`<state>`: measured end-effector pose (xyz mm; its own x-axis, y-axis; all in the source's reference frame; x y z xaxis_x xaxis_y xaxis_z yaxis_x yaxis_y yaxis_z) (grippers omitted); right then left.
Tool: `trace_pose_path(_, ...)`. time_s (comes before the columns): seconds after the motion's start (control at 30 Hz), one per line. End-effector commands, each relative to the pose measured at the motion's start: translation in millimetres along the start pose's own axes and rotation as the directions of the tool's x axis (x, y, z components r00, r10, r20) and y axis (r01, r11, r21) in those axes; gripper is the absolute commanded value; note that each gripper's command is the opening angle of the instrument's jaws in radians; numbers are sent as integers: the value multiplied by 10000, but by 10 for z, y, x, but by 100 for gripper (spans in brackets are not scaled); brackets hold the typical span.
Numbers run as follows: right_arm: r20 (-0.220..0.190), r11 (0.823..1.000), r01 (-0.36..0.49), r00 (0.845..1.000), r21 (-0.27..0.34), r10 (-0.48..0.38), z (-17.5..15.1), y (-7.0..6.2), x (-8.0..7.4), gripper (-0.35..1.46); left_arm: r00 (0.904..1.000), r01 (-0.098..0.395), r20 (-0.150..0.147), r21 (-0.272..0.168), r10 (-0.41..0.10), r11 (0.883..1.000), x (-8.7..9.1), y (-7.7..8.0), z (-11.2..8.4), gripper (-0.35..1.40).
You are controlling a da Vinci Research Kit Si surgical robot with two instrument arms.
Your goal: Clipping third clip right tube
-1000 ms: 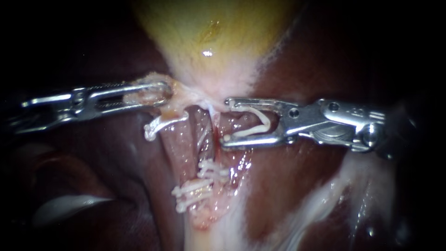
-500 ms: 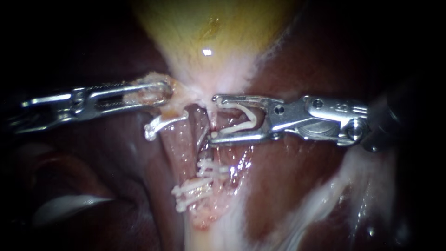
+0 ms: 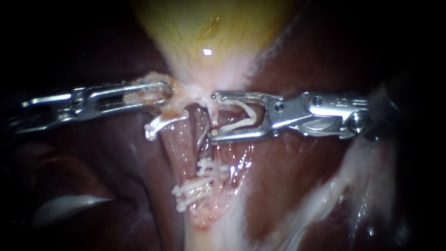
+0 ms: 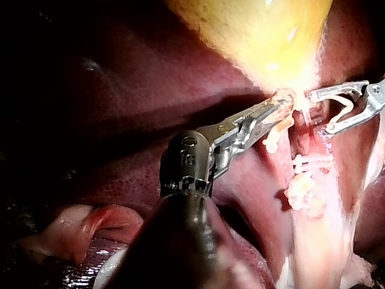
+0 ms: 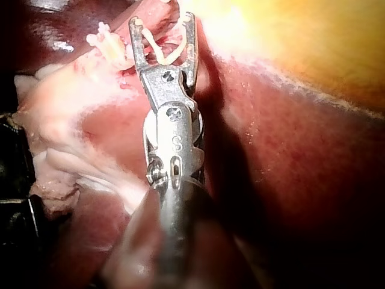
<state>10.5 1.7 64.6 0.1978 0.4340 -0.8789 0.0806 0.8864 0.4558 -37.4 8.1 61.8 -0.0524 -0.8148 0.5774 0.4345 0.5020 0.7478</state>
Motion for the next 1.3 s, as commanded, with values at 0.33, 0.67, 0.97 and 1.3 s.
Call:
trace_pose_path(0.33,-91,9992,382,9992,-62,-383,-1,4,4,50,10000,-2,1,-1,2,10000,0,0,0,-35)
trace_pose_path(0.67,-94,9981,586,9982,-196,-588,-7,7,8,50,10000,-4,3,-5,4,10000,1,0,1,-35)
trace_pose_path(0.97,-122,9976,638,9979,-262,-641,-20,7,18,50,10000,-6,4,-7,6,10000,1,-1,1,-35)
trace_pose_path(1.3,-142,9977,636,9979,-231,-639,-43,4,27,50,10000,-8,5,-7,8,10000,1,-1,1,-35)
